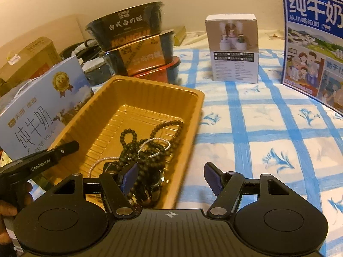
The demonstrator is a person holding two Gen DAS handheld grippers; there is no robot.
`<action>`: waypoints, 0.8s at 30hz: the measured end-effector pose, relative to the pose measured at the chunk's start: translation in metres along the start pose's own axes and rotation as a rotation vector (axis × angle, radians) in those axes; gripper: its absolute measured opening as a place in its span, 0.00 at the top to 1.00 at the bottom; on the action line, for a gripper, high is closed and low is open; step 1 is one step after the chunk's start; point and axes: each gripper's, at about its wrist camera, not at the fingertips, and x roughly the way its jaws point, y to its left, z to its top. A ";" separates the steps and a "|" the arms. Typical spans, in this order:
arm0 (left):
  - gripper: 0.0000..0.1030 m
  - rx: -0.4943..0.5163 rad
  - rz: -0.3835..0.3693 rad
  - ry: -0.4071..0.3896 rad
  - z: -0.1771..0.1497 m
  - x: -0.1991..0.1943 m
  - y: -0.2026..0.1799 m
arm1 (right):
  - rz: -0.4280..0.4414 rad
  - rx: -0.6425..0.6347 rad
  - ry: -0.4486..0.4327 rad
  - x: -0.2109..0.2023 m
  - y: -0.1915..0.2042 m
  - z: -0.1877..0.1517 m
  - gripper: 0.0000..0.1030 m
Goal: Organize jewelry
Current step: 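Open the right tool to drop the strand into the tray, then lower the orange tray onto the table and release it with the left tool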
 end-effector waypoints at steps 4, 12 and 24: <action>0.87 -0.018 -0.006 0.067 -0.006 0.005 0.011 | -0.017 0.006 -0.013 -0.008 0.005 -0.009 0.34; 0.48 0.040 0.008 0.088 -0.014 -0.023 0.015 | -0.046 0.064 -0.057 -0.039 0.024 -0.035 0.27; 0.35 0.203 -0.065 0.112 -0.018 -0.121 -0.029 | -0.114 0.110 -0.092 -0.118 0.065 -0.086 0.26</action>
